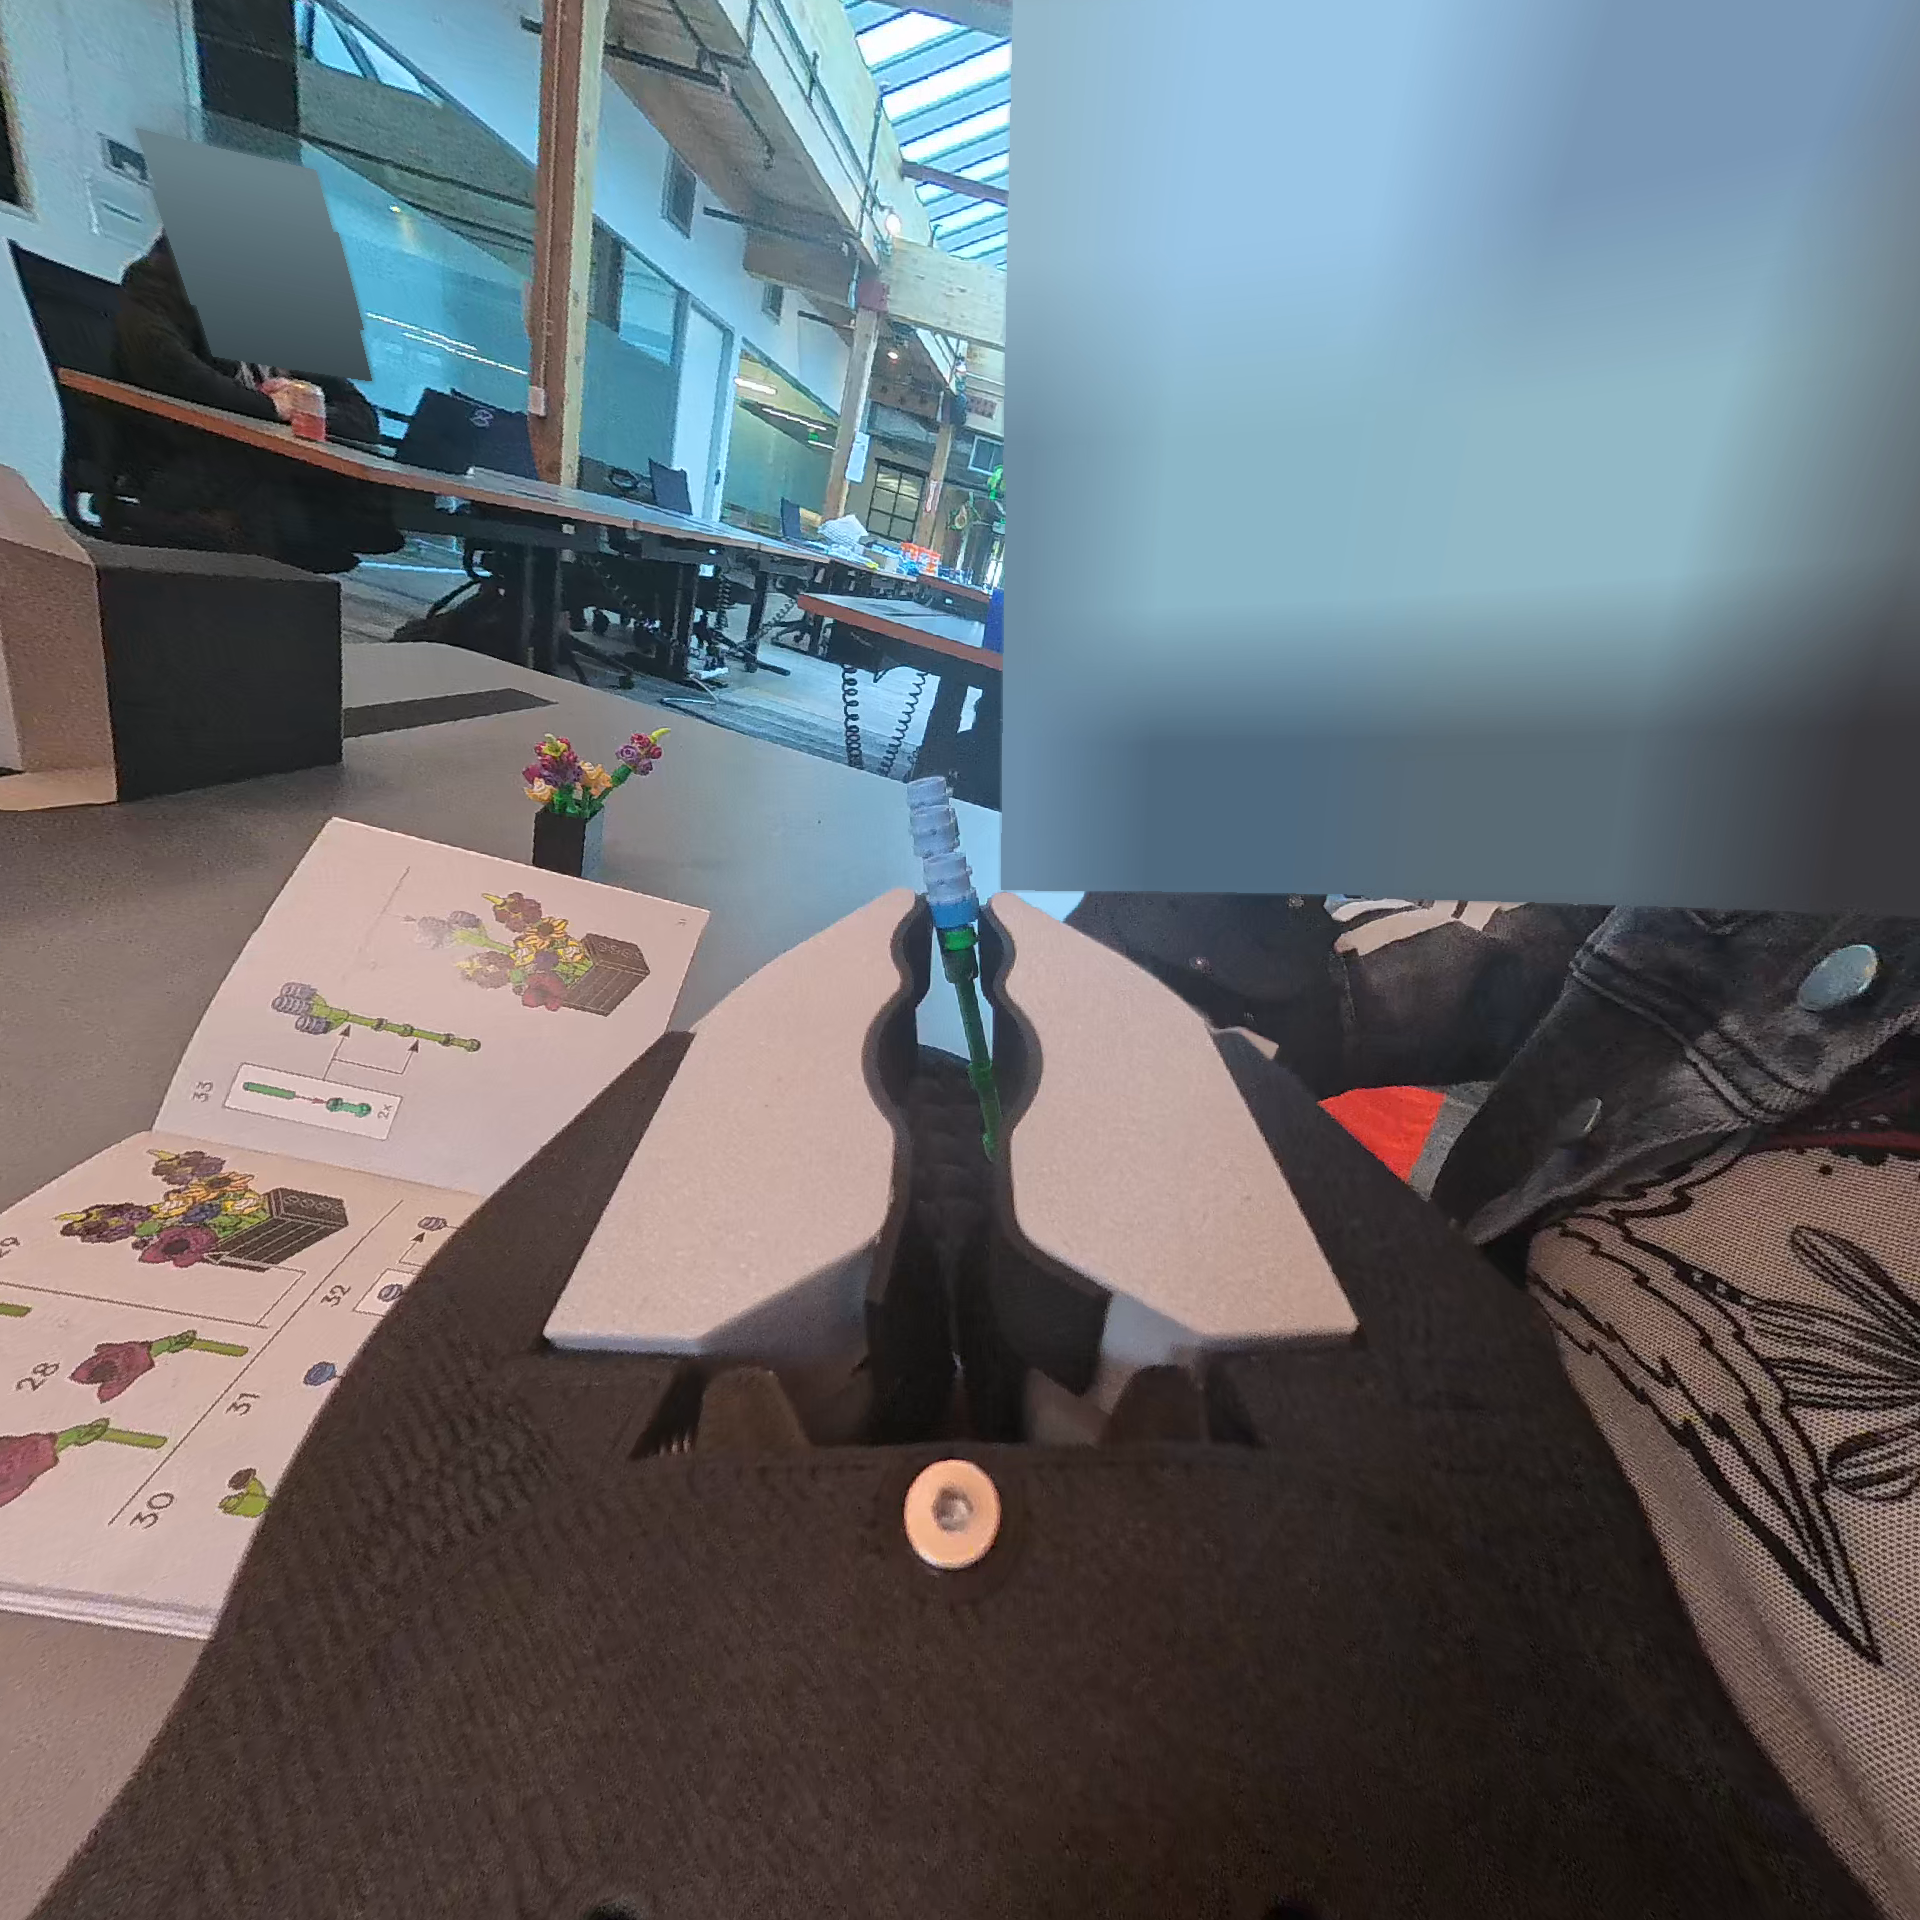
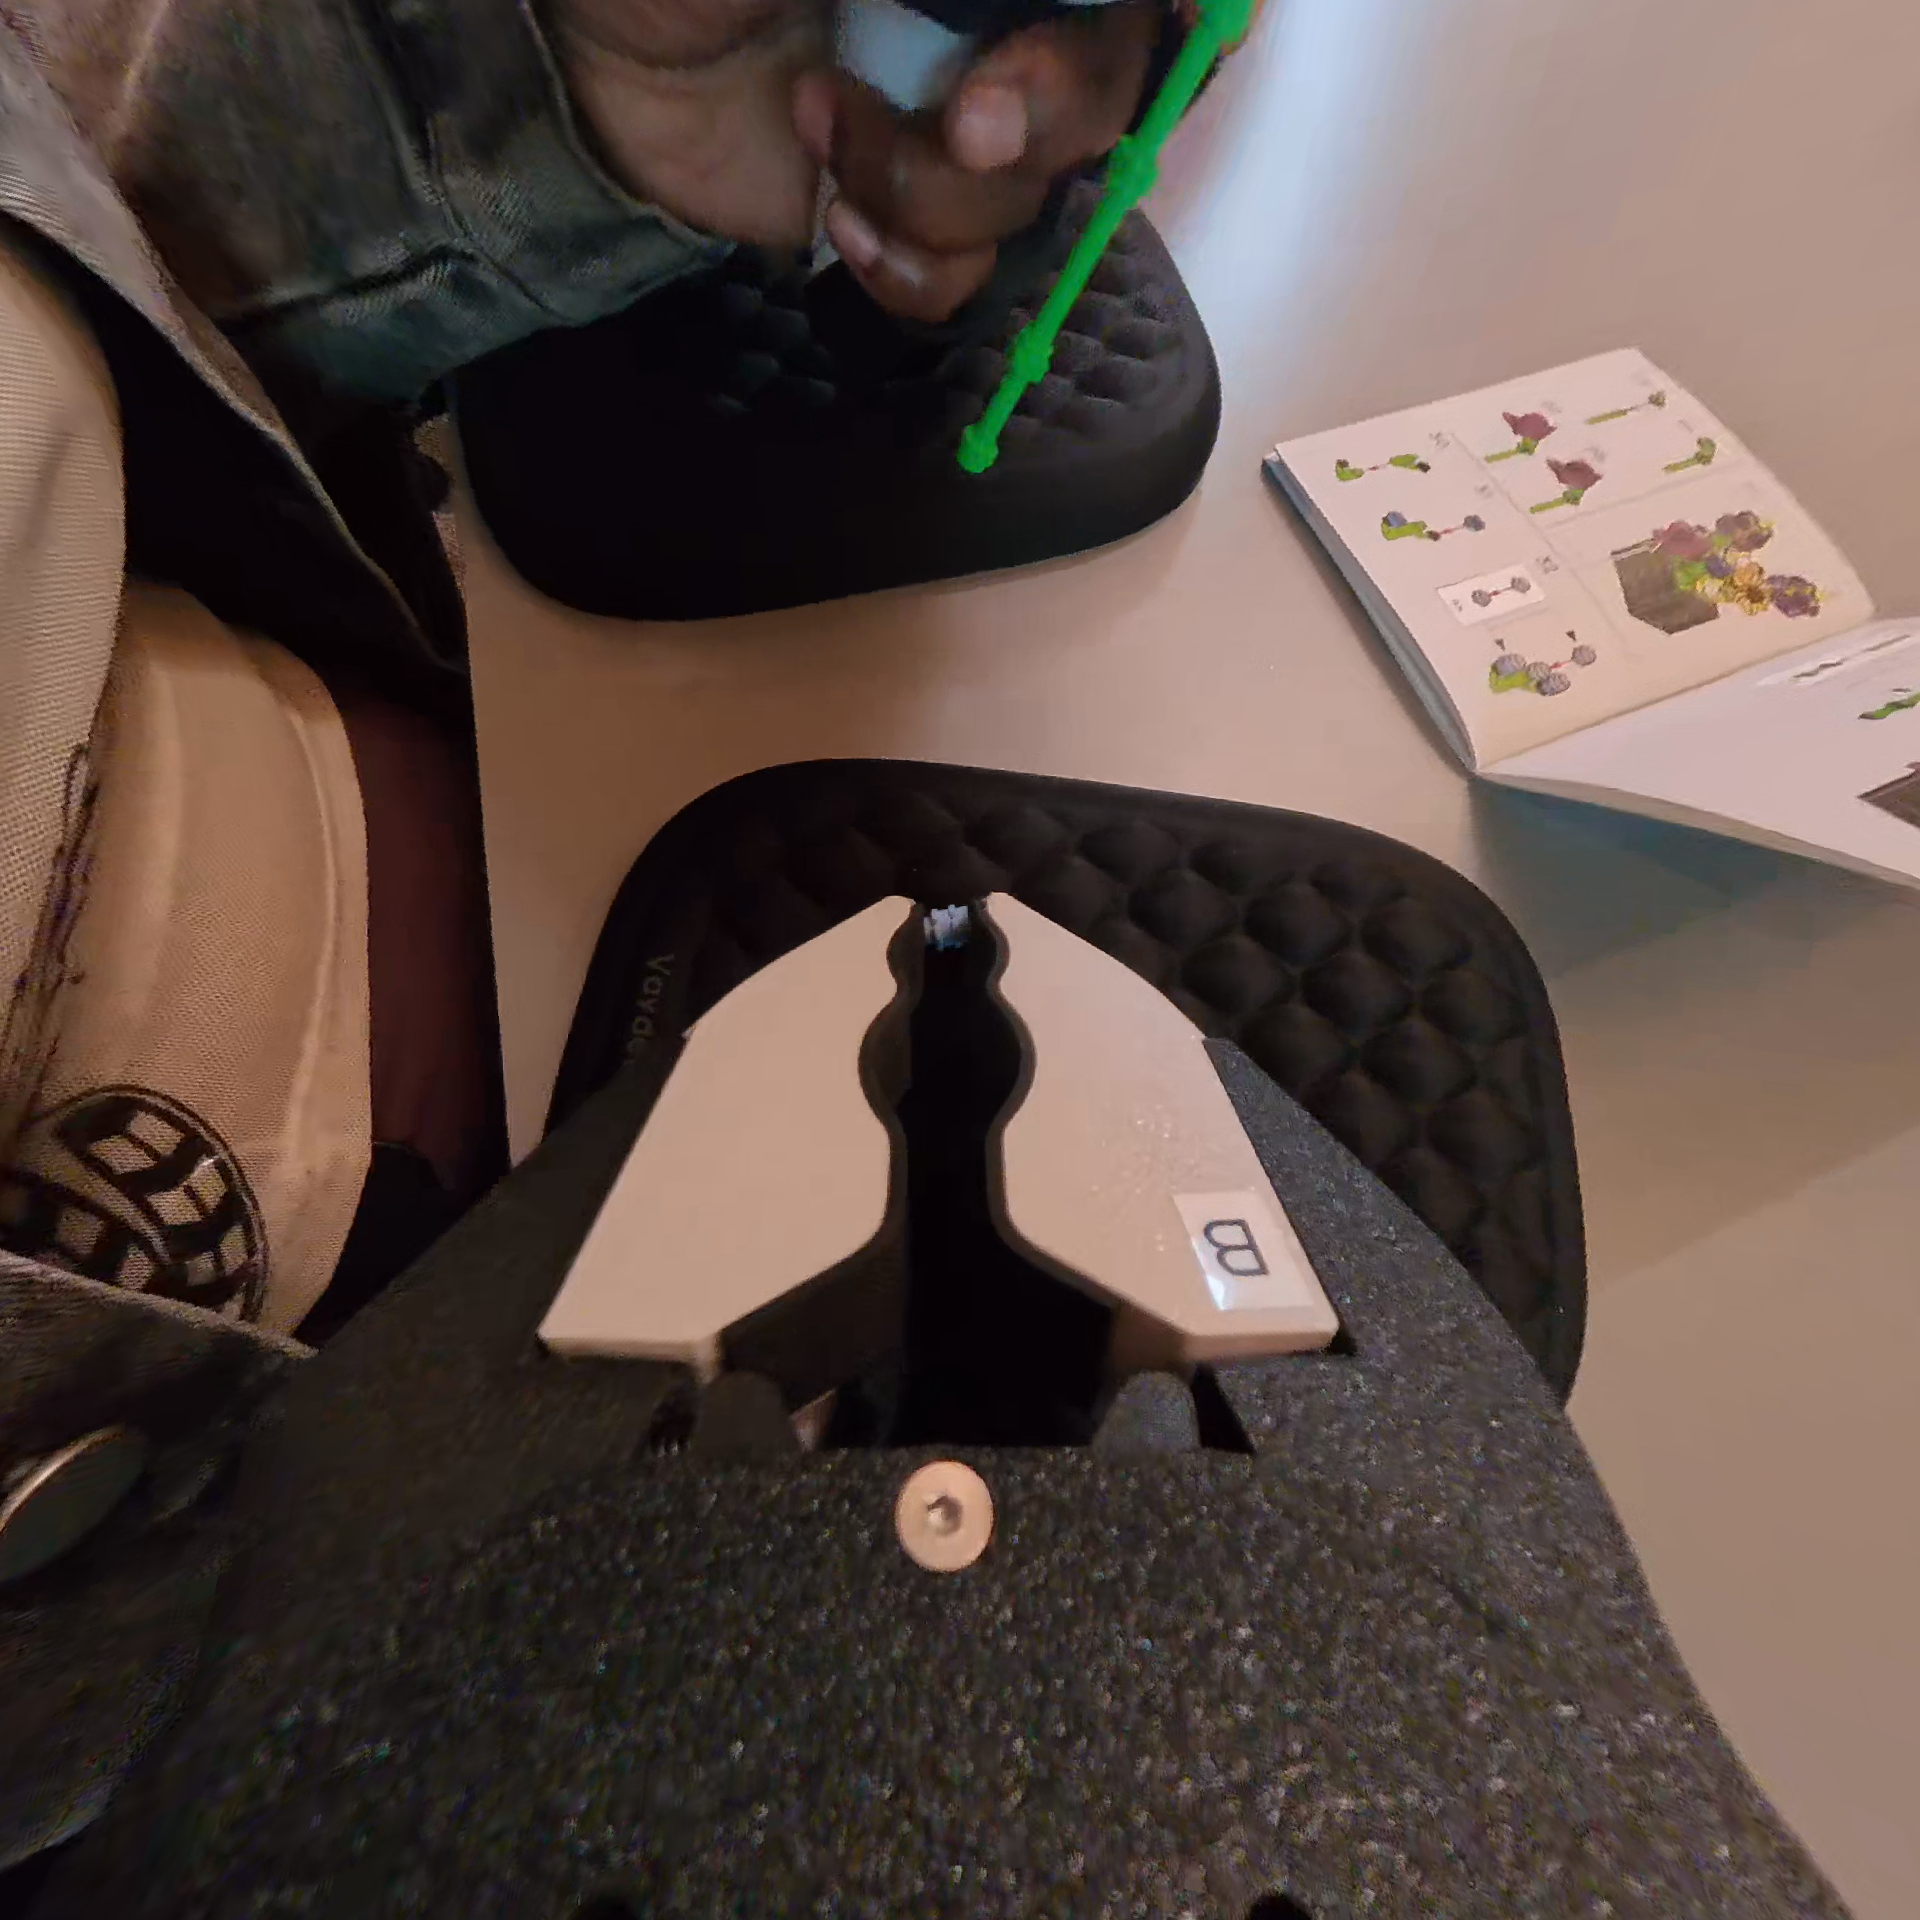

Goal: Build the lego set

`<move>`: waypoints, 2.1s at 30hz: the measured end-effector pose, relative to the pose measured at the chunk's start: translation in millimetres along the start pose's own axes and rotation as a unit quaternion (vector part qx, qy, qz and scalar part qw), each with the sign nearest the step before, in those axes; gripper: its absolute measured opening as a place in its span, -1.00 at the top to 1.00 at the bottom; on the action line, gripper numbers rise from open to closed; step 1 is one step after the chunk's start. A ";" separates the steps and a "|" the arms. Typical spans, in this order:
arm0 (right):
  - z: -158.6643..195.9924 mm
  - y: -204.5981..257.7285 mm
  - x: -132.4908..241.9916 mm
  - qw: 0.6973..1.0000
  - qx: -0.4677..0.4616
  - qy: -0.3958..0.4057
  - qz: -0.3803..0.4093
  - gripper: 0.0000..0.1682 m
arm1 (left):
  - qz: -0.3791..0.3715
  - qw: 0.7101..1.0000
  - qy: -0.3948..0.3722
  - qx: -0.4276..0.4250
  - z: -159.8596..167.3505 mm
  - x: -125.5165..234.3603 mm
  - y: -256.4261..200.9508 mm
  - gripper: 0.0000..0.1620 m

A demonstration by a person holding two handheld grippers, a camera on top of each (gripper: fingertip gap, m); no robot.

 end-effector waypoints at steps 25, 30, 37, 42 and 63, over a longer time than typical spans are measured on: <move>-16.8 -62.5 13.4 0.914 0.294 -0.021 -0.279 0.85 | 0.020 1.000 0.007 -0.016 0.1 -2.8 -3.2 0.89; -25.8 -68.2 -12.9 0.835 0.397 0.057 -0.377 0.80 | 0.023 1.000 0.009 -0.014 -1.7 -3.3 -3.0 0.90; -30.9 -67.6 -23.6 0.788 0.452 0.032 -0.418 0.81 | 0.003 0.999 0.031 -0.024 -3.1 -6.8 -6.7 0.90; -26.3 -65.9 -26.3 0.790 0.456 0.010 -0.409 0.87 | -0.001 0.999 0.041 -0.025 -1.7 -10.0 -8.7 0.90; -49.8 -76.5 50.7 0.962 0.218 -0.075 -0.147 0.91 | -0.081 0.984 0.135 -0.077 -4.9 -11.8 -6.0 0.91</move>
Point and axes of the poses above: each gripper's, where its closed fingertips meet, x back along the fingers, z out of its underside, y = z × x across the jaws, the point moved 8 cm from there along x, back along the fingers, and after that the axes turned 12 degrees about y, right-handed, at the moved point
